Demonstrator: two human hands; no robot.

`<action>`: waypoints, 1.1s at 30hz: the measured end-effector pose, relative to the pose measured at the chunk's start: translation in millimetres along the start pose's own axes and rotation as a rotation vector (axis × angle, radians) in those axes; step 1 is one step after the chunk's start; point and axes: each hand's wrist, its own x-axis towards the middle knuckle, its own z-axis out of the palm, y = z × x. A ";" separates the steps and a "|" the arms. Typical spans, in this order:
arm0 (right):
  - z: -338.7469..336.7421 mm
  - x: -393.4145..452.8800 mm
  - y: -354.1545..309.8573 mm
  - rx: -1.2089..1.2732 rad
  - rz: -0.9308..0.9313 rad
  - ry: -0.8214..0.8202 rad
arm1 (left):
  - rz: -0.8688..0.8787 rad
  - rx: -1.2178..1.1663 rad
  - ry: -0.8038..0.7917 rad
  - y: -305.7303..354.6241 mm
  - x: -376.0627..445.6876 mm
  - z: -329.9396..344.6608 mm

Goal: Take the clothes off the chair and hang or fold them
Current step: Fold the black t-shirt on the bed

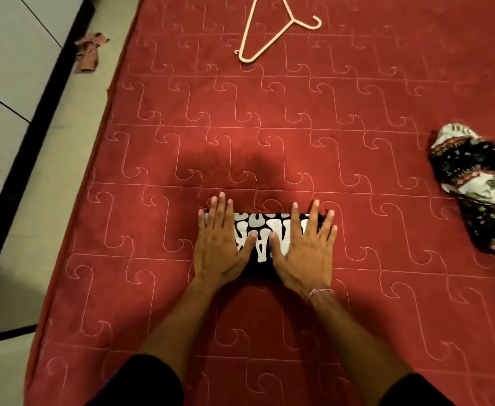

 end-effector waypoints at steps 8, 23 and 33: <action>-3.6 3.0 0.8 0.026 -0.037 -0.001 | -0.065 -0.248 -0.003 -4.2 4.7 -4.9; -33.3 -47.1 -66.0 0.419 -0.267 0.231 | -0.747 -1.070 -0.113 -9.6 -1.3 -81.6; -90.4 -58.6 -91.2 0.588 -0.088 0.138 | -0.238 -1.086 -0.102 32.1 -9.5 -131.8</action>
